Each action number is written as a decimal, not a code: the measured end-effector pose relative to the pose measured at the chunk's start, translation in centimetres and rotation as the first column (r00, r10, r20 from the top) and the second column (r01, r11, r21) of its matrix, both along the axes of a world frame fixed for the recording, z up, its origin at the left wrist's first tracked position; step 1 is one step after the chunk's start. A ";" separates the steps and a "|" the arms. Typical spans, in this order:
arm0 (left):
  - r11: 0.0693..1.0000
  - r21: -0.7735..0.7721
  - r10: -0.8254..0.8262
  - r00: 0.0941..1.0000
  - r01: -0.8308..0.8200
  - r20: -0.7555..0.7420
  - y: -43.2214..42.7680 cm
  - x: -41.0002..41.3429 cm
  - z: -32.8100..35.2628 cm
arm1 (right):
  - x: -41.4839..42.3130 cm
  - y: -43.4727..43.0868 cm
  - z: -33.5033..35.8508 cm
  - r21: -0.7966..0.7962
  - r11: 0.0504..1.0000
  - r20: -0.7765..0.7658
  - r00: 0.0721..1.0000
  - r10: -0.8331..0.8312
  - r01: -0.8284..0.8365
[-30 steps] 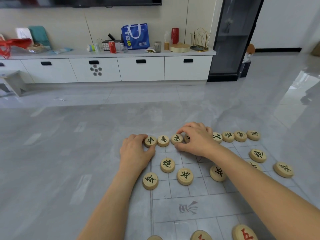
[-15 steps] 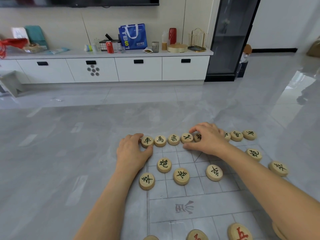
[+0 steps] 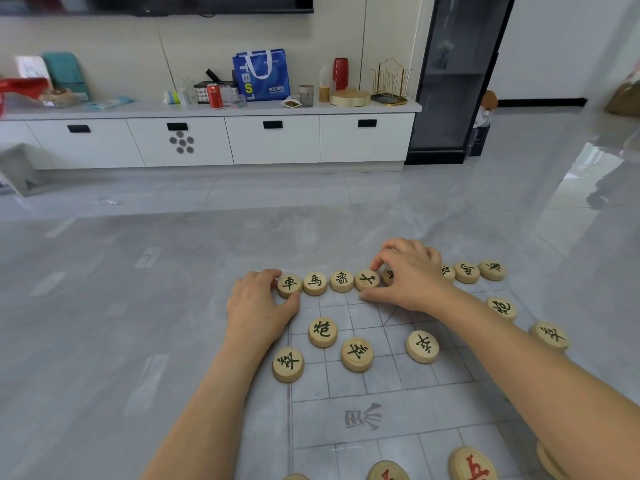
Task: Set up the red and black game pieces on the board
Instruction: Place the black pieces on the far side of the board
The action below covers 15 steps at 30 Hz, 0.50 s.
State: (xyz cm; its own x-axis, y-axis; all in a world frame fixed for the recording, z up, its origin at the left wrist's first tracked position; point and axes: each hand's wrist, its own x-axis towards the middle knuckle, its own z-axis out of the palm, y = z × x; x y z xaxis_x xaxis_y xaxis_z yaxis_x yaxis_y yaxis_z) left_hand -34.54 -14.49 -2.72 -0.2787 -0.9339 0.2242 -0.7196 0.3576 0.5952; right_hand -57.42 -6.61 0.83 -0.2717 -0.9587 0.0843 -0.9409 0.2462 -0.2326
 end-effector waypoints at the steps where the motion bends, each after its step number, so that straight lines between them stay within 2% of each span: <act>1: 1.000 0.000 0.000 1.000 0.000 0.000 0.0 0.0 0.0 | 0.0 0.1 0.1 0.006 1.000 0.001 1.000 0.008 -0.008; 5: 1.000 -0.007 0.002 1.000 -0.002 -0.002 0.0 0.1 -0.1 | 0.0 0.1 0.1 0.021 0.998 0.040 0.997 0.063 -0.064; 10: 1.000 -0.003 -0.001 1.000 0.001 0.004 0.1 0.0 0.1 | -0.1 0.0 -0.1 0.005 1.000 -0.002 1.000 0.018 -0.018; 15: 1.000 0.004 -0.002 1.000 0.002 0.006 0.2 0.1 0.3 | -0.2 0.1 -0.2 0.032 0.997 0.022 0.998 0.063 -0.063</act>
